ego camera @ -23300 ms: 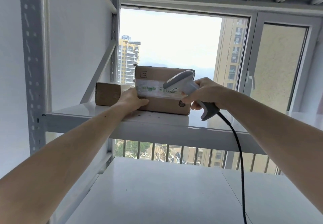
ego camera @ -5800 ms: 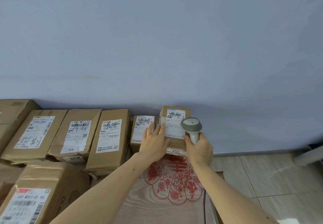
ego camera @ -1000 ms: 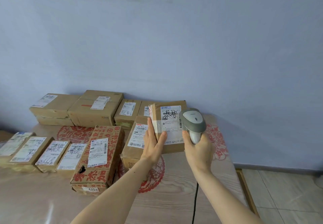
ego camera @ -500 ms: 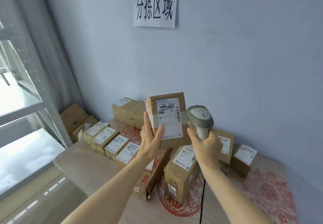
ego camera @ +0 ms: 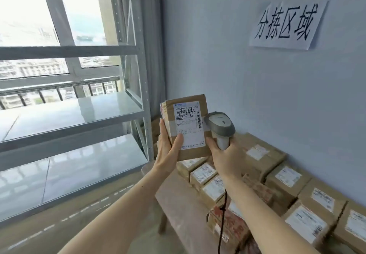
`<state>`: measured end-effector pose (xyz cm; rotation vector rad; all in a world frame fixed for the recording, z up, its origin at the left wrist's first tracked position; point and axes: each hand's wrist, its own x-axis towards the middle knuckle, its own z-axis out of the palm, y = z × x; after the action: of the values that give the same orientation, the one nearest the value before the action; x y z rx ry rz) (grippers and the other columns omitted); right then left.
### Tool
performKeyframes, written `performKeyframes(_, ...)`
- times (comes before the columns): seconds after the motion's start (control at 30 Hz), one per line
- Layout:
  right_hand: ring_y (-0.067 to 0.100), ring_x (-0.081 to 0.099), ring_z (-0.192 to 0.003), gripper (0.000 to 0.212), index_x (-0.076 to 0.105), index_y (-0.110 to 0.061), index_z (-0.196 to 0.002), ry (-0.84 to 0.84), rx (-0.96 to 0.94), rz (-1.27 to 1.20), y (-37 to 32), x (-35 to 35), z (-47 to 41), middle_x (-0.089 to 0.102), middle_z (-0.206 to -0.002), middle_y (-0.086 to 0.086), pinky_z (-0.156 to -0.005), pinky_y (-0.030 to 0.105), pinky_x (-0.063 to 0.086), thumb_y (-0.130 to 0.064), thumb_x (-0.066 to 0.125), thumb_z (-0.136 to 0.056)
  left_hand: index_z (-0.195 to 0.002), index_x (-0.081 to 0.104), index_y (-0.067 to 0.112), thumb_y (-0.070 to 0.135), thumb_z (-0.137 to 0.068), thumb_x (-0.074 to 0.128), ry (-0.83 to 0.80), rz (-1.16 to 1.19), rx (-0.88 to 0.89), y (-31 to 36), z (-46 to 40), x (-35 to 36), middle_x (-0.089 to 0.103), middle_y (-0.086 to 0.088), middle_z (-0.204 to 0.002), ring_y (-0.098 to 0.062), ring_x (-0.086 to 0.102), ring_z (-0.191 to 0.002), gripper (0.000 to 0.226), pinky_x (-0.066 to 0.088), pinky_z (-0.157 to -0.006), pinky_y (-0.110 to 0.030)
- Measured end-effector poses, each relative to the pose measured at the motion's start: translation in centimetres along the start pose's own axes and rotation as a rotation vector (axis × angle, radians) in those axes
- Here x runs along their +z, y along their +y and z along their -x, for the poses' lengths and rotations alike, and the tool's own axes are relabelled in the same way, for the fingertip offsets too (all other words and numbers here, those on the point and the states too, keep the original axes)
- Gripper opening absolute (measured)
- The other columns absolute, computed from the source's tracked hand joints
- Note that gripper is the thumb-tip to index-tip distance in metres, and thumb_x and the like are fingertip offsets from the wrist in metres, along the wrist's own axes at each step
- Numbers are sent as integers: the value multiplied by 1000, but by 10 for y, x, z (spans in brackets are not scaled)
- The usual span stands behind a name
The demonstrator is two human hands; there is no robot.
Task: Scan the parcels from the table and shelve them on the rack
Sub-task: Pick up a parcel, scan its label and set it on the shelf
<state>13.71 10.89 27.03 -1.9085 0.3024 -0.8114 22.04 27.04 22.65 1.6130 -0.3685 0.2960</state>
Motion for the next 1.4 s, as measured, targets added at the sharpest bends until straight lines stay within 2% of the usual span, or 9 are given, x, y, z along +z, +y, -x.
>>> performKeyframes(0.4, 21, 67, -81, 25, 64, -22, -100, -129, -150, -180, -120, 223, 5, 69, -85, -6, -78, 31, 52, -34, 78, -83, -154, 8, 49, 54, -88, 63, 182, 113, 99, 12, -88, -235, 47, -8, -147, -33, 57, -128, 86, 53, -95, -59)
performKeyframes(0.53, 10, 61, -74, 26, 66, -18, -104, -135, -155, -289, -162, 282, 10, 66, -81, -11, -64, 3, 39, -32, 77, -85, -157, 4, 34, 34, -94, 54, 201, 164, 156, 22, -107, -294, 49, -9, -143, -29, 61, -124, 81, 60, -87, -43)
performKeyframes(0.6, 7, 60, -72, 25, 67, -18, -102, -182, -182, -325, -181, 311, 11, 65, -80, -13, -60, 2, 38, -33, 77, -85, -155, 4, 38, 34, -92, 54, 232, 162, 161, 27, -116, -322, 49, -7, -143, -26, 61, -123, 80, 59, -86, -36)
performKeyframes(0.77, 18, 69, -77, 34, 66, -21, -111, -230, -276, -372, -224, 381, 8, 70, -86, -9, -71, 28, 55, -36, 79, -83, -141, 13, 42, 34, -99, 53, 309, 134, 180, 37, -141, -387, 53, -3, -135, -18, 67, -111, 58, 60, -76, -28)
performKeyframes(0.9, 18, 70, -70, 30, 67, -16, -104, -254, -331, -451, -259, 437, 1, 69, -78, -9, -70, 45, 61, -33, 79, -83, -139, 13, 27, 20, -106, 41, 337, 9, 181, 45, -168, -441, 58, -1, -123, -13, 68, -98, 44, 58, -68, -22)
performKeyframes(1.1, 5, 60, -65, 24, 65, -13, -97, -273, -402, -545, -321, 511, -21, 67, -76, -6, -61, 13, 44, -30, 78, -85, -134, 17, 23, 18, -106, 43, 415, -108, 238, 73, -217, -509, 56, -2, -122, -15, 65, -101, 38, 57, -70, -20)
performKeyframes(1.2, 3, 56, -61, 22, 60, -16, -88, -305, -450, -541, -353, 543, -31, 61, -70, -8, -57, 7, 37, -30, 77, -85, -142, 25, 27, 39, -98, 59, 503, -161, 240, 81, -238, -545, 48, -10, -133, -21, 62, -116, 57, 59, -79, -25)
performKeyframes(1.33, 11, 64, -63, 24, 60, -16, -86, -359, -463, -521, -392, 585, -38, 65, -71, -4, -60, 20, 47, -35, 74, -85, -143, 38, 32, 59, -85, 66, 552, -310, 244, 84, -259, -599, 48, -12, -138, -28, 54, -128, 69, 56, -96, -45)
performKeyframes(1.4, 21, 70, -67, 25, 61, -17, -89, -388, -460, -517, -413, 606, -37, 70, -77, -1, -66, 29, 53, -38, 73, -85, -137, 40, 33, 55, -87, 64, 538, -365, 246, 92, -265, -621, 53, -6, -132, -23, 55, -126, 60, 55, -98, -40)
